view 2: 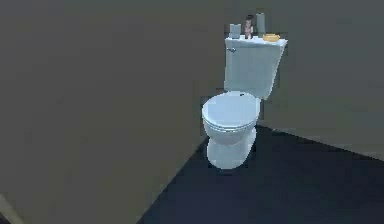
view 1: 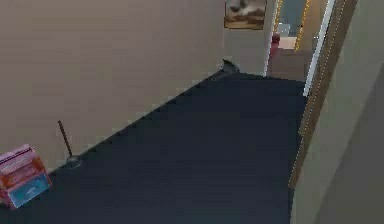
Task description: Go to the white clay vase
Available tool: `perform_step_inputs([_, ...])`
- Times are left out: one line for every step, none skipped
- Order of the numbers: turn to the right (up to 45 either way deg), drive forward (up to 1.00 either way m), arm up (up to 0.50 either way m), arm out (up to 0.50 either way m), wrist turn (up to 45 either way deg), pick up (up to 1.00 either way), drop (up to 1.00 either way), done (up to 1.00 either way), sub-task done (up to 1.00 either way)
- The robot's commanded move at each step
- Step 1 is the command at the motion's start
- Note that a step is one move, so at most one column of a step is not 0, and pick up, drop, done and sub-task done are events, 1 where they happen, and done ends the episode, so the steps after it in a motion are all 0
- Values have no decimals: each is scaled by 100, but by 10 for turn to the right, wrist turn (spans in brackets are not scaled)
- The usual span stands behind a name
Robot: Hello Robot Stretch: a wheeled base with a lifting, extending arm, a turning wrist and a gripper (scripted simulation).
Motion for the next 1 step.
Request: perform_step_inputs([-180,0,0,0,0,0,0,0,0])
